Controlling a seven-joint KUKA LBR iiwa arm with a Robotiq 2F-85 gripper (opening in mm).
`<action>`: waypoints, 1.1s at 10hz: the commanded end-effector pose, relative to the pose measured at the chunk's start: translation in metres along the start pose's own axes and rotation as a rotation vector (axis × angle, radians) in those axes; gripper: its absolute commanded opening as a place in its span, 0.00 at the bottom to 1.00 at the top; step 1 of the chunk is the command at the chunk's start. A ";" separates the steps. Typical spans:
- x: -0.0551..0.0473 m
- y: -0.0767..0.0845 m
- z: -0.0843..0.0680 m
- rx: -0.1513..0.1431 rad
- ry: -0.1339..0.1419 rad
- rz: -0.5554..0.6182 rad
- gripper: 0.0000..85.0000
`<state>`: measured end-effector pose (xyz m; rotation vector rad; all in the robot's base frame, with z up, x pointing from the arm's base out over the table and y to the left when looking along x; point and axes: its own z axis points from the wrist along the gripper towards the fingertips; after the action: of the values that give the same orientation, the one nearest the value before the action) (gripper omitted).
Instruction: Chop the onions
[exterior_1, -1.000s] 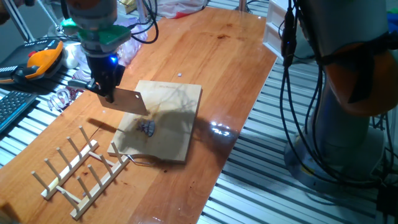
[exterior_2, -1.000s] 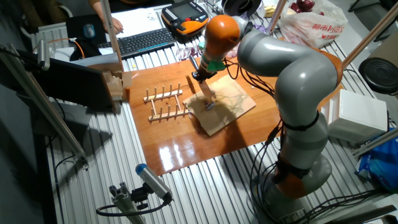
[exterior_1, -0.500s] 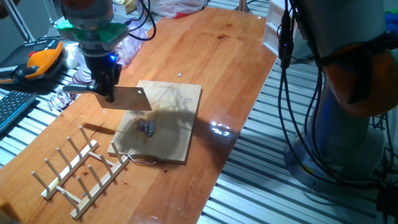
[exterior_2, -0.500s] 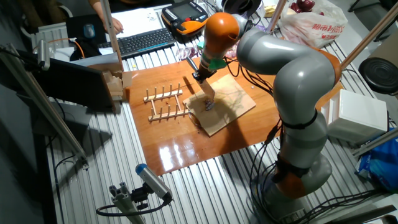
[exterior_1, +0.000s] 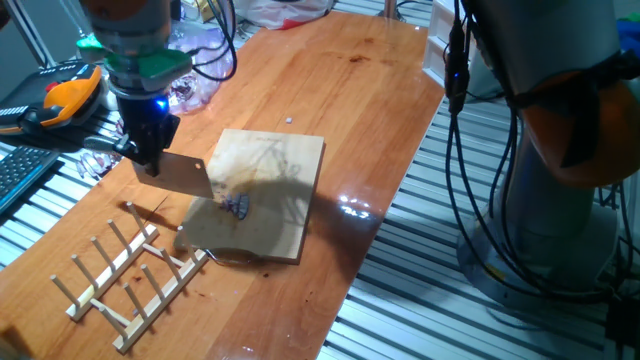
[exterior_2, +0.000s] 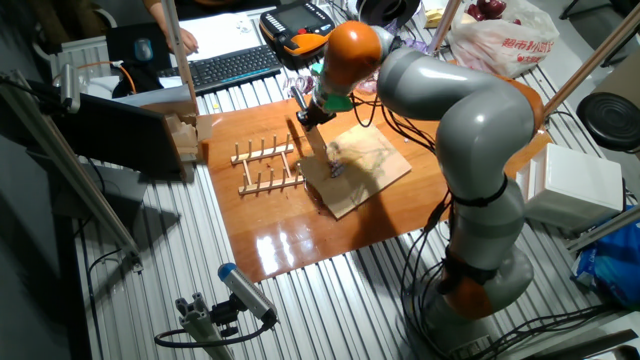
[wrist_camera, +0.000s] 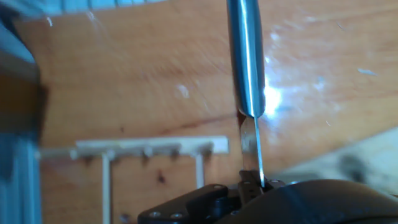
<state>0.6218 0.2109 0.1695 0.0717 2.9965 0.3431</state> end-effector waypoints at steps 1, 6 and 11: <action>-0.001 -0.001 0.000 0.018 0.002 -0.013 0.00; 0.001 -0.003 -0.001 0.073 0.017 -0.110 0.00; 0.001 -0.003 -0.001 0.055 -0.002 -0.104 0.00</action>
<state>0.6209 0.2083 0.1693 -0.0749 2.9941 0.2508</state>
